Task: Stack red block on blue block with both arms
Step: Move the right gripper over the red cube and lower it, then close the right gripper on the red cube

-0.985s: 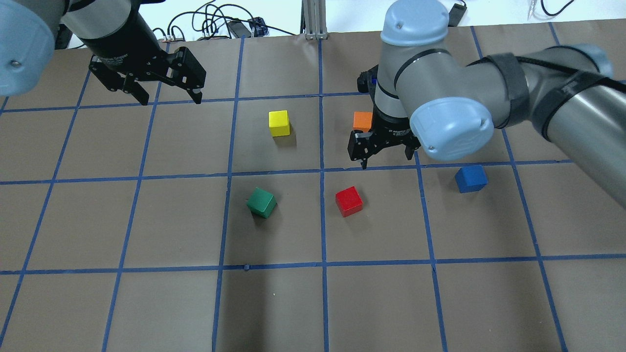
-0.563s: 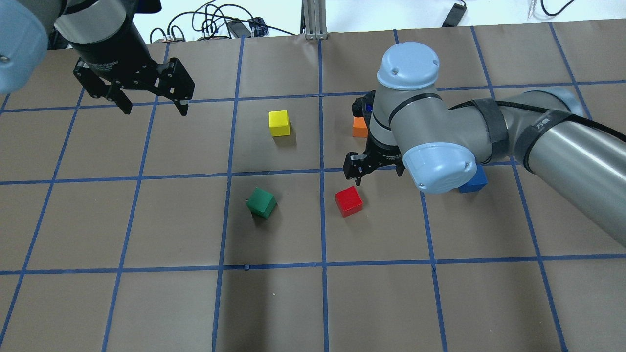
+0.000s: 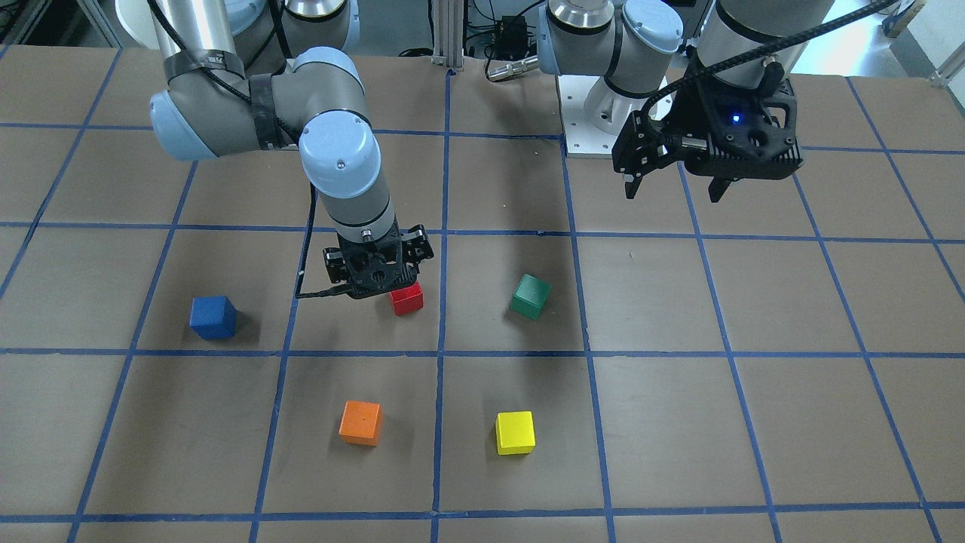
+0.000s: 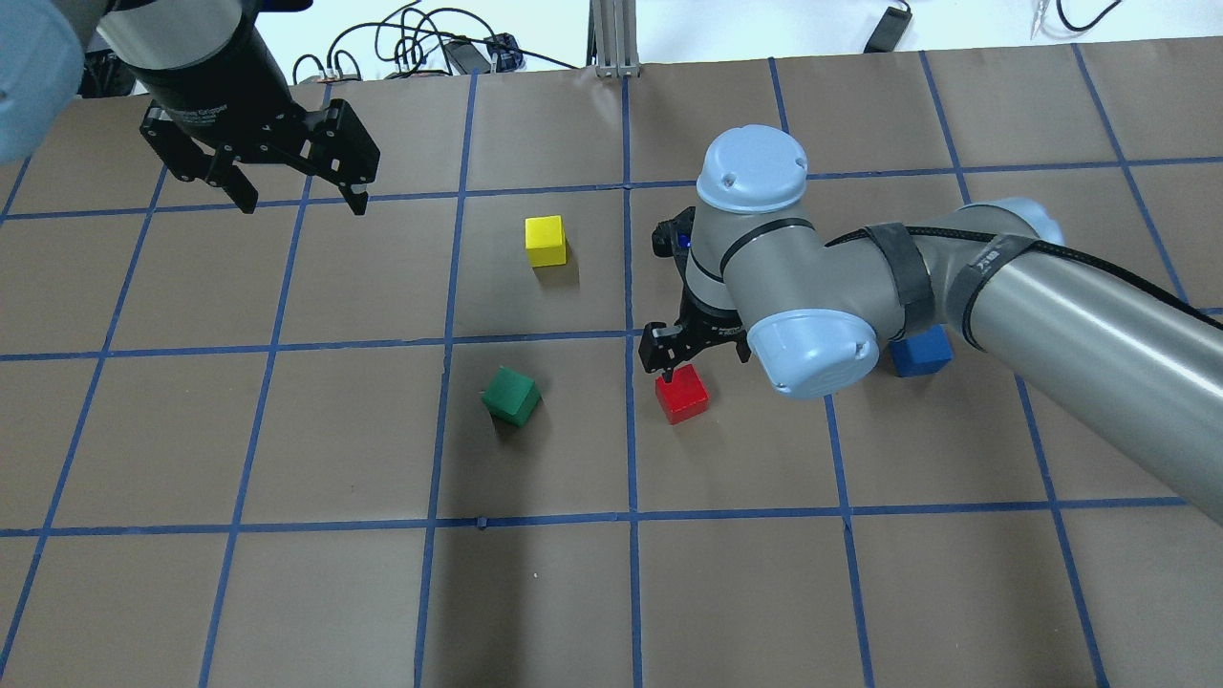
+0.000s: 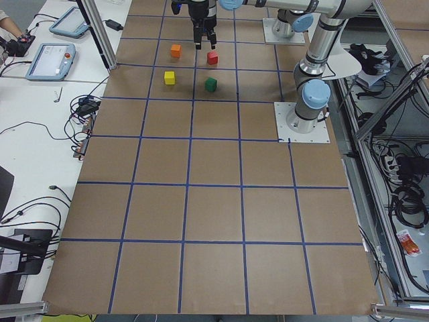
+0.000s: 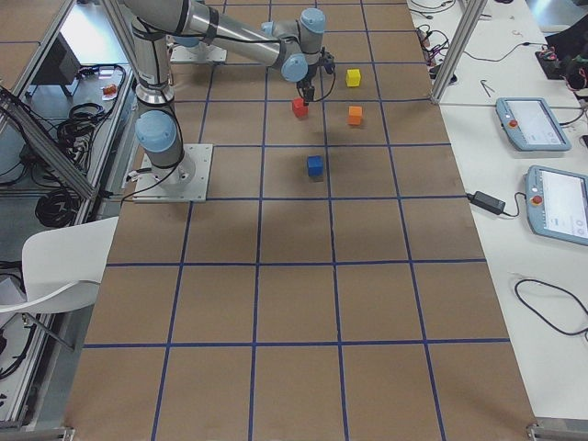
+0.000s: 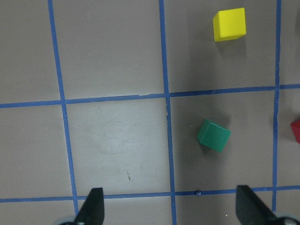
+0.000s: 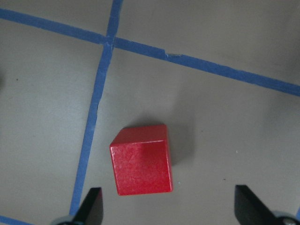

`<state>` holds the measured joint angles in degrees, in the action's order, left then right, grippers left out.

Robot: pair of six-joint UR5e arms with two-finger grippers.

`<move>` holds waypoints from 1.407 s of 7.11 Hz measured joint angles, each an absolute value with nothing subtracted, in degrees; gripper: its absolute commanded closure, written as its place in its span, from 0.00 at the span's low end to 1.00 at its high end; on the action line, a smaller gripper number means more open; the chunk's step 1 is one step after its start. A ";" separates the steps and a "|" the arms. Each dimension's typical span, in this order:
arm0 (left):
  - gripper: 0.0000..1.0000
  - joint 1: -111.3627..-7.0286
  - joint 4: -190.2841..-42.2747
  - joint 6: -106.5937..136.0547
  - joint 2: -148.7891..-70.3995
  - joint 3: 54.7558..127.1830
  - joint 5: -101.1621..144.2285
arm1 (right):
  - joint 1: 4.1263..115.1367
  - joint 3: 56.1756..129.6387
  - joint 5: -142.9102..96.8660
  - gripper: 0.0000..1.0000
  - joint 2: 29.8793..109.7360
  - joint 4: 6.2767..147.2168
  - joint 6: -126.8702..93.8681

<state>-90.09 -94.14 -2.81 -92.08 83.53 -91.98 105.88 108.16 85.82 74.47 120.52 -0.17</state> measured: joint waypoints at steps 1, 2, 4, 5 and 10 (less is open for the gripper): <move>0.00 -90.03 -94.11 -2.83 -91.98 83.45 -91.92 | 106.40 108.18 85.77 0.00 73.63 121.20 -0.13; 0.00 -89.91 -94.07 -2.87 -91.86 83.45 -91.94 | 106.62 108.19 85.74 0.00 72.94 121.49 -0.08; 0.00 -89.84 -94.11 -2.90 -91.27 84.03 -92.17 | 107.09 108.14 85.81 0.00 71.64 121.87 0.23; 0.00 -89.83 -94.12 -2.90 -91.15 84.11 -92.25 | 107.24 108.13 85.80 0.00 70.98 122.50 0.41; 0.00 -89.82 -94.05 -2.82 -91.36 84.17 -92.01 | 107.31 109.23 85.81 0.85 69.51 124.46 0.53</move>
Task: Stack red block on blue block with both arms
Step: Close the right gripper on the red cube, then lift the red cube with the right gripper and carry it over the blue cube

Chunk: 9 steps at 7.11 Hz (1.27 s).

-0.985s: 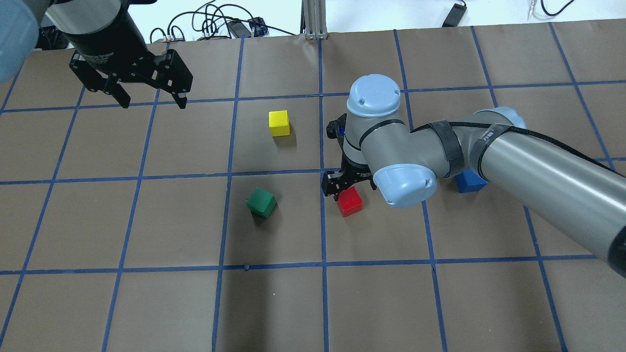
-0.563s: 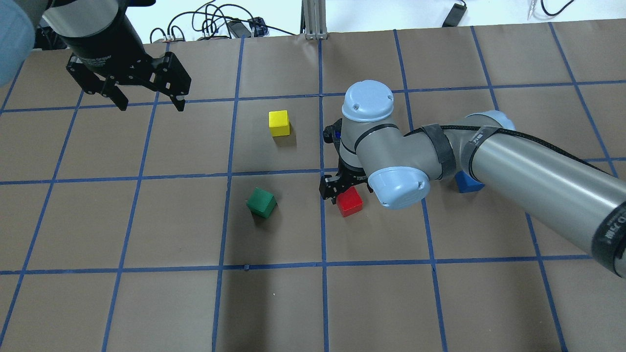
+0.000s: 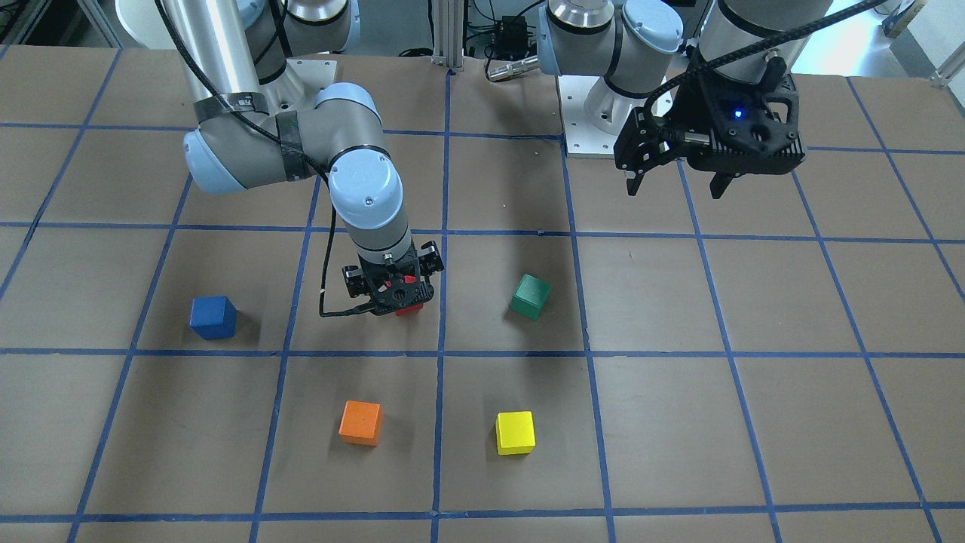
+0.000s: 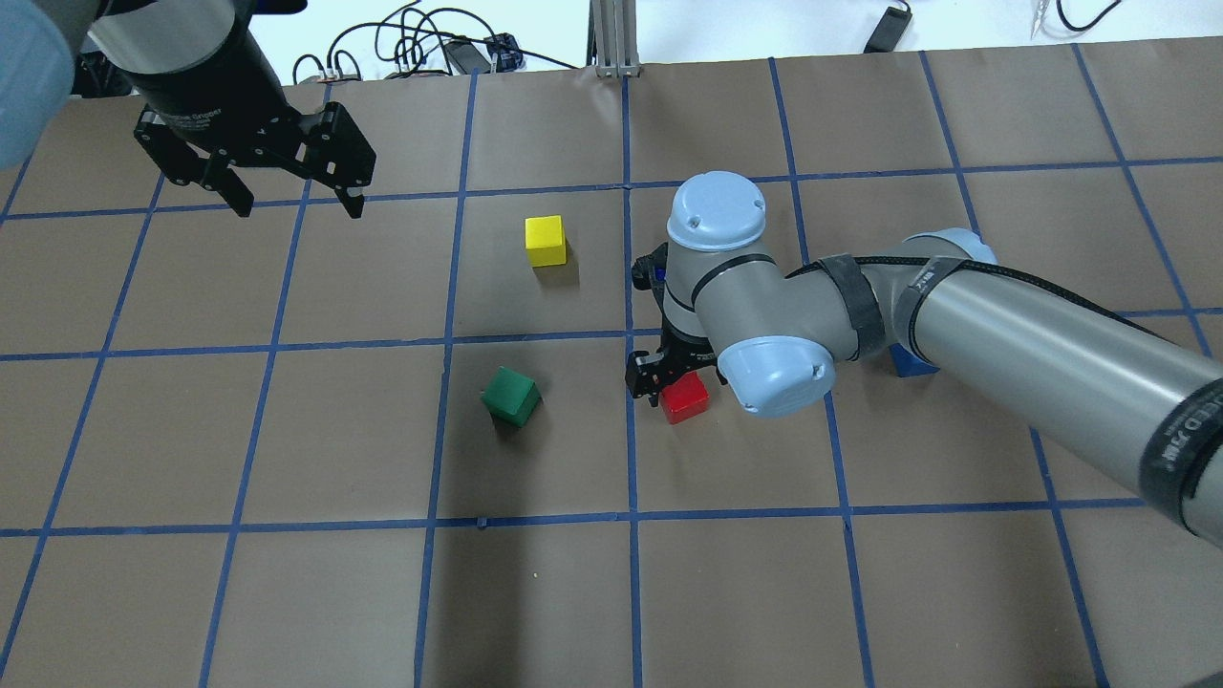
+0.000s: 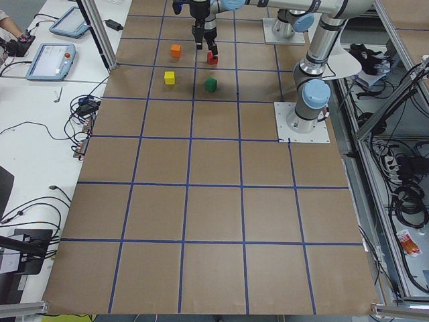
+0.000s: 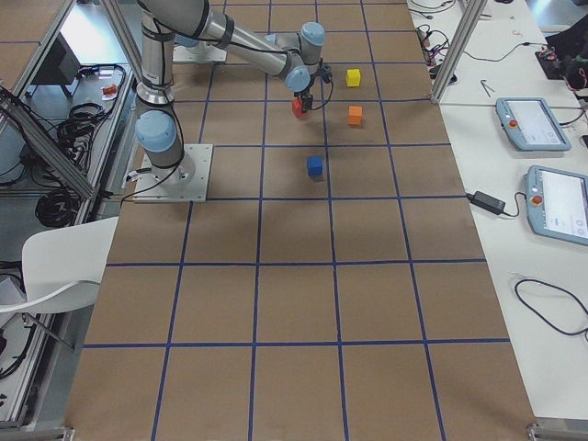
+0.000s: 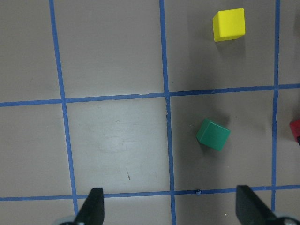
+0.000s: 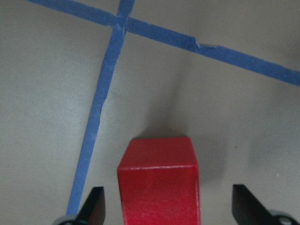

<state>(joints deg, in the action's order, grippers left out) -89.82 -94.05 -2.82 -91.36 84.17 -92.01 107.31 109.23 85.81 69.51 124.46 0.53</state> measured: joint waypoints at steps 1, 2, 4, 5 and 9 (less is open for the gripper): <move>0.00 -89.83 -94.05 -2.83 -91.34 84.18 -91.97 | 107.31 109.24 85.79 1.00 69.36 124.47 0.42; 0.00 -89.82 -94.04 -2.85 -91.47 84.18 -91.90 | 107.32 109.21 85.77 1.00 69.33 124.44 0.36; 0.00 -89.82 -94.02 -2.82 -91.56 84.16 -91.87 | 107.22 108.56 85.76 1.00 69.94 124.09 0.16; 0.00 -89.83 -94.01 -2.85 -91.60 84.14 -91.98 | 106.93 107.59 85.85 1.00 71.29 122.81 0.02; 0.00 -89.82 -93.80 -2.85 -91.60 84.12 -91.92 | 97.46 91.81 86.82 1.00 76.33 99.26 0.55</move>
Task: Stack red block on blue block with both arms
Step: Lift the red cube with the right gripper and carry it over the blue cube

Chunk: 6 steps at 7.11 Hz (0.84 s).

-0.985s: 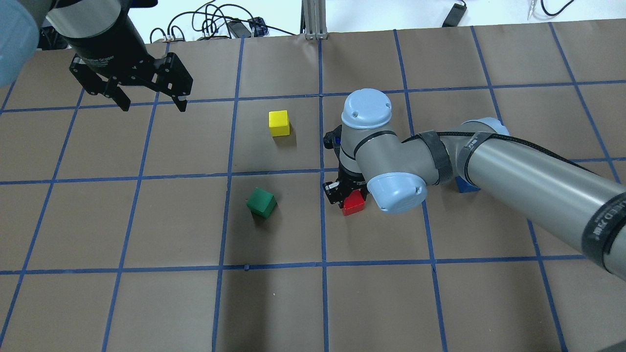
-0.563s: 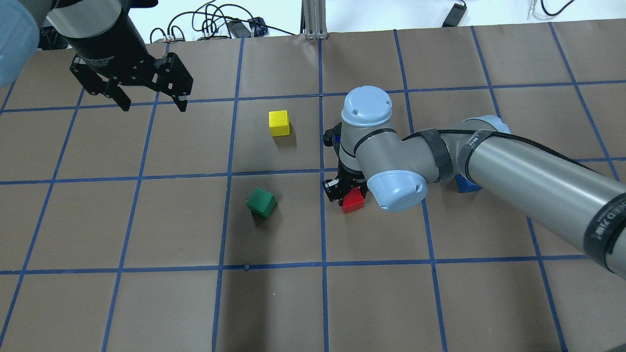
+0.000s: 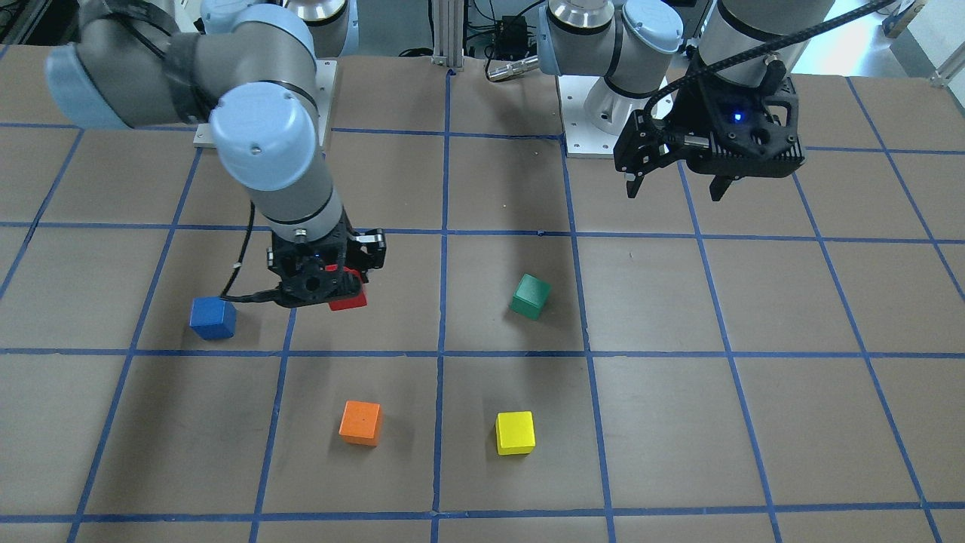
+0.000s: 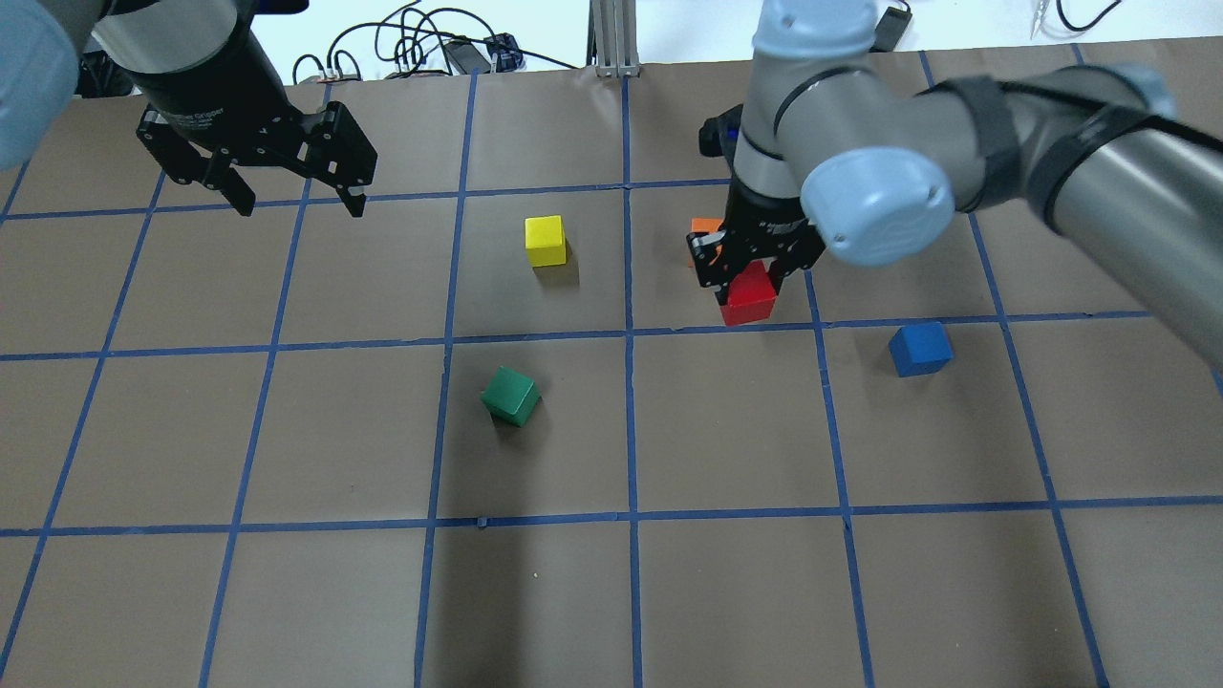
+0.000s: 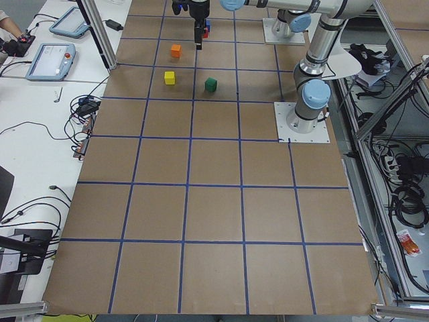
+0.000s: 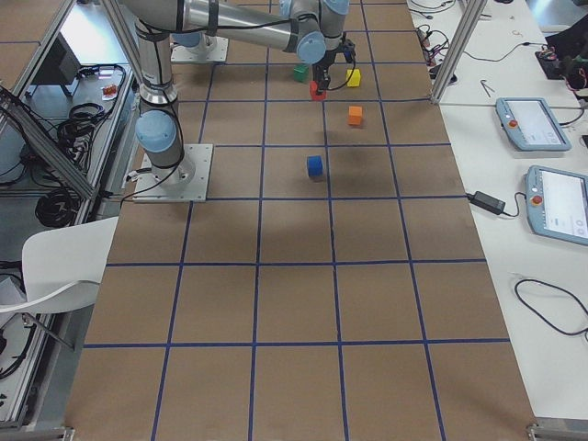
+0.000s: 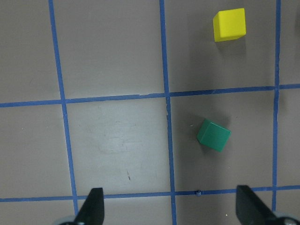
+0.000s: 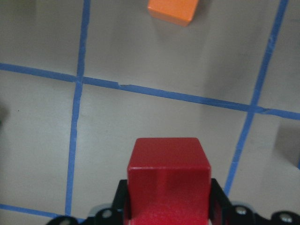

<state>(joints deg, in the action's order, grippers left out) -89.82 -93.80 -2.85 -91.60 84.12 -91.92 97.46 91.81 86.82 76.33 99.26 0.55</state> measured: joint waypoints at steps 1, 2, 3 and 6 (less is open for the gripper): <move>0.00 -89.82 -93.74 -2.83 -91.59 84.16 -91.85 | 93.62 88.32 87.56 1.00 76.55 93.89 0.77; 0.00 -89.82 -93.71 -2.82 -91.58 84.19 -91.82 | 90.76 87.24 90.07 1.00 76.98 90.90 1.44; 0.00 -89.83 -93.70 -2.82 -91.56 84.19 -91.83 | 88.71 87.24 93.25 1.00 77.75 88.99 3.03; 0.00 -89.82 -93.69 -2.81 -91.57 84.23 -91.84 | 82.16 92.34 94.72 1.00 79.01 91.13 12.04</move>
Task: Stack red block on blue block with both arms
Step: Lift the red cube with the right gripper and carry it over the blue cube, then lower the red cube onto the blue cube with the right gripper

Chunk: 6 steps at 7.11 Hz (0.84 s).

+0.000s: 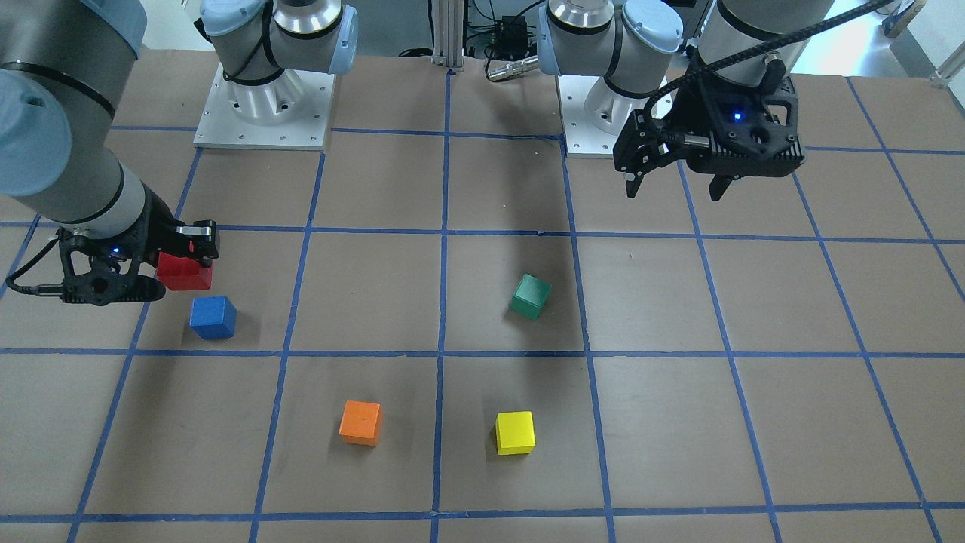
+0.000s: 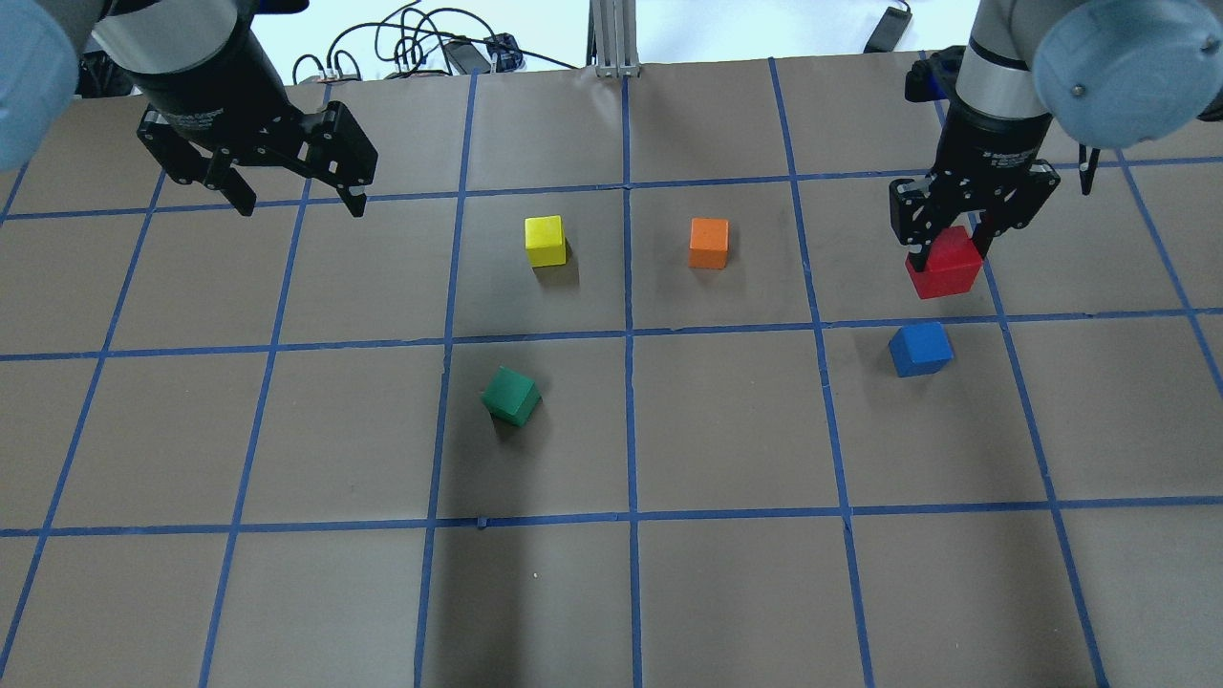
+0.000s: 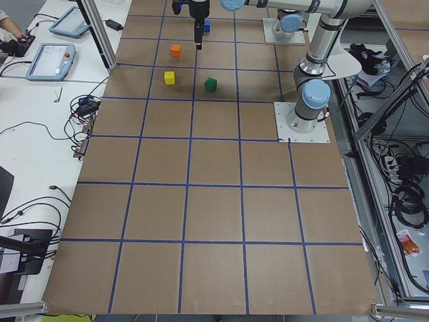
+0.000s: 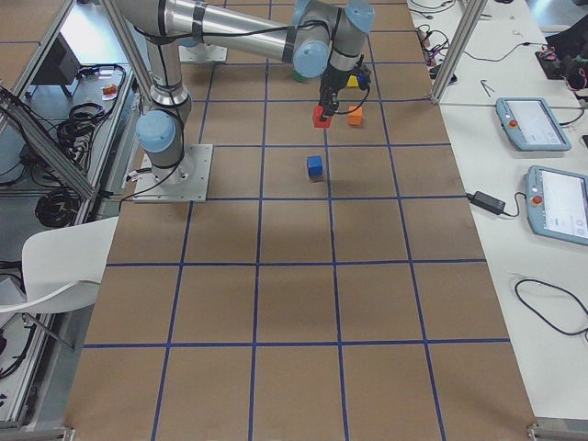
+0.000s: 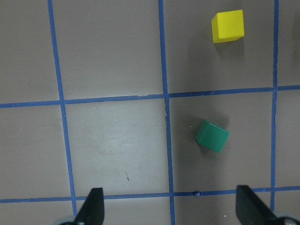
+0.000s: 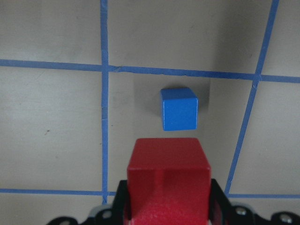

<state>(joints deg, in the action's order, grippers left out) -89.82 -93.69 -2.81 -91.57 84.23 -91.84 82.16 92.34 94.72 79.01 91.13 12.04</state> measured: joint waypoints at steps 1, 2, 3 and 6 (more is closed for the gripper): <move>0.00 -89.83 -93.69 -2.81 -91.58 84.26 -91.85 | 80.68 95.59 94.28 1.00 79.07 95.20 14.56; 0.00 -89.83 -93.69 -2.81 -91.58 84.27 -91.85 | 79.98 98.98 93.96 1.00 79.12 99.72 15.99; 0.00 -89.83 -93.69 -2.81 -91.58 84.28 -91.84 | 79.56 101.53 93.74 1.00 79.15 103.42 16.92; 0.00 -89.88 -93.69 -2.81 -91.58 84.29 -91.85 | 77.58 106.03 93.41 1.00 79.18 108.30 18.99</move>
